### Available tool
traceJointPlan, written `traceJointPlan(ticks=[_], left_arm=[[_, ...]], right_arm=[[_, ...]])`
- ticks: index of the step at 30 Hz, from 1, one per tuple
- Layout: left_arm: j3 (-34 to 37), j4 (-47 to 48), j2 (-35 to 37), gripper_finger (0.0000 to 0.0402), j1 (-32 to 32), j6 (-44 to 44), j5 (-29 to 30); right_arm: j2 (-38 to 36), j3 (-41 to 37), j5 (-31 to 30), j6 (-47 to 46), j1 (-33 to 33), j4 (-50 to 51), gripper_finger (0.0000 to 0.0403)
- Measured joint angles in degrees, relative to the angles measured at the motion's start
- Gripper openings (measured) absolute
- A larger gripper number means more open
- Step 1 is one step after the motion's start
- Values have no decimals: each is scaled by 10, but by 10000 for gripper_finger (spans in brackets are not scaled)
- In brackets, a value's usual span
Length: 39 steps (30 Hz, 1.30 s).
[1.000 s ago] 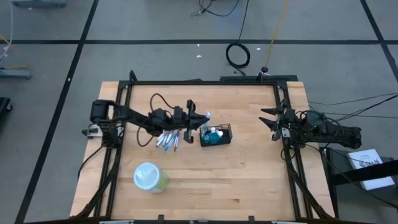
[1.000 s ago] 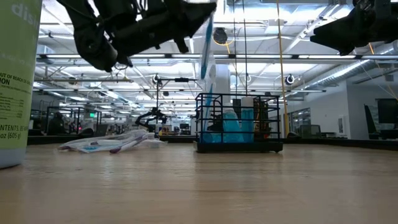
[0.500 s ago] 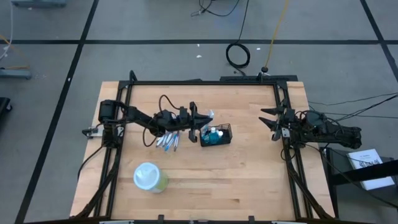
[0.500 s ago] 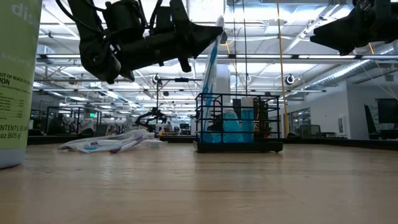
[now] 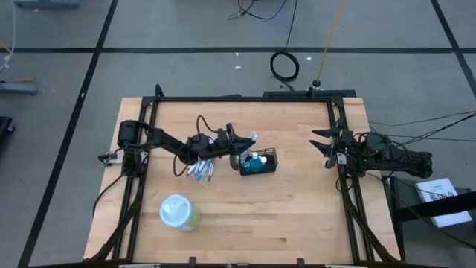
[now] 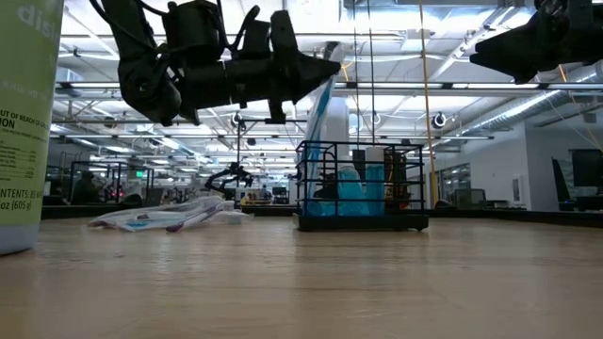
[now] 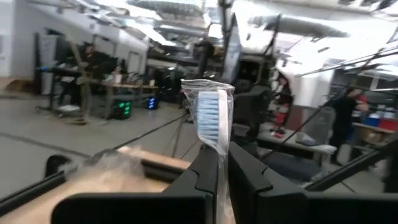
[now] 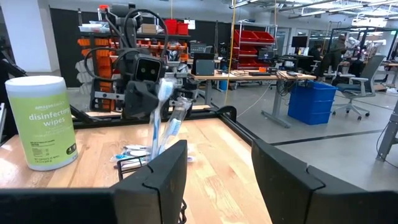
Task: Pick & Place toothbrushing station
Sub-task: Put the blue toothbrush into the black mesh organizer
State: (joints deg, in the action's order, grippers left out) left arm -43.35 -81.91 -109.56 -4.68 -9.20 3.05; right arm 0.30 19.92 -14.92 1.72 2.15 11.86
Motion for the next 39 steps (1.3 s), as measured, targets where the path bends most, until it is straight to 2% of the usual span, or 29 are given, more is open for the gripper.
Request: traceJointPlan(ticks=[6, 12, 16, 24, 30, 35, 39], left_arm=[[0, 35, 0, 10, 11, -4, 53], [0, 38, 0, 20, 22, -4, 90], [0, 39, 0, 10, 26, -4, 108], [0, 39, 0, 16, 29, 1, 110], [0, -13, 0, 10, 29, 14, 57], [0, -15, 0, 18, 28, 11, 55], [0, -14, 0, 10, 27, 12, 55]], right_arm=[[0, 0, 0, 0, 0, 0, 171], [0, 0, 0, 0, 0, 0, 171], [0, 0, 0, 0, 0, 0, 171], [0, 0, 0, 0, 0, 0, 171], [0, 0, 0, 0, 0, 0, 171], [0, 0, 0, 0, 0, 0, 171], [0, 0, 0, 0, 0, 0, 171]])
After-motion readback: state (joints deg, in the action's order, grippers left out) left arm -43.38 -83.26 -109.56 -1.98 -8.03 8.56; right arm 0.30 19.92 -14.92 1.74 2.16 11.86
